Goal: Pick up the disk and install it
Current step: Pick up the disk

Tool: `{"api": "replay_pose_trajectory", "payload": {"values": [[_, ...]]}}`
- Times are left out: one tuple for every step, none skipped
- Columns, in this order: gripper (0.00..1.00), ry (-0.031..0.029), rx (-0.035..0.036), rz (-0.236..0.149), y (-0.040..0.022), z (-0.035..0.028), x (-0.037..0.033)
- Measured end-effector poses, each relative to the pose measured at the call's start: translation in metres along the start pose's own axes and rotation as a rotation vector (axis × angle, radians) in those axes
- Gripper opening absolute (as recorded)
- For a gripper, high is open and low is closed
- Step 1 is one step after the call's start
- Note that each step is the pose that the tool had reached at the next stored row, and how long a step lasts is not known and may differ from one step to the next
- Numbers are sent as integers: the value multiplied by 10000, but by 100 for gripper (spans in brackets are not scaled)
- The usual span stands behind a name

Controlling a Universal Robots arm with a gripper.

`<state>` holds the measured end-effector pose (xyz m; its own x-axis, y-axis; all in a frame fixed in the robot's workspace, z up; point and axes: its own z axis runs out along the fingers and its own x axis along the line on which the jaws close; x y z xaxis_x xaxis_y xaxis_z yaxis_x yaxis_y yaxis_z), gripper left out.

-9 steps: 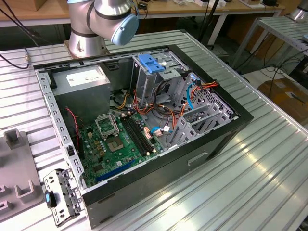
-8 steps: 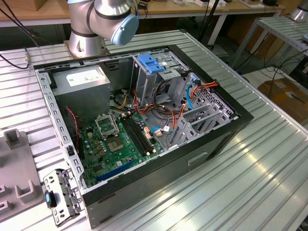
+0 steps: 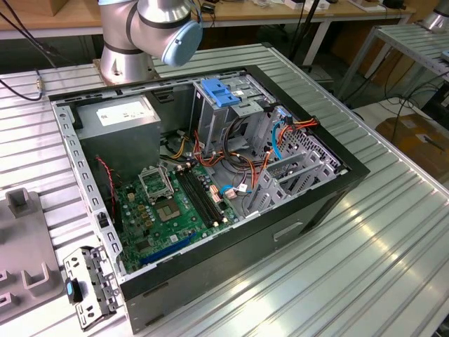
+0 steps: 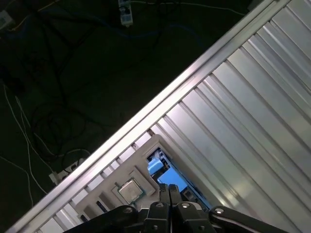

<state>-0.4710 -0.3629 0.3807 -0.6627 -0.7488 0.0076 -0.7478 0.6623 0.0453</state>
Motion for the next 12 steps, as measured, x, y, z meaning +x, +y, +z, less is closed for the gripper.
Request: {"api": "replay_pose_trajectory", "payload": {"values": [[14,6,1,-127,0,0,0],[14,12,2,-252,0,0,0],[14,20,4,-430,0,0,0],[14,27,5,-593,0,0,0],[14,33,5,-705,0,0,0],[14,39,7,-865,0,0,0],[14,45,8,-991,0,0,0],[14,52,9,-1128,0,0,0],[14,57,10,-1249,0,0,0],[14,62,11,-1367,0,0,0],[14,68,11,-1485,0,0,0],[14,72,12,-1584,0,0,0]]}}
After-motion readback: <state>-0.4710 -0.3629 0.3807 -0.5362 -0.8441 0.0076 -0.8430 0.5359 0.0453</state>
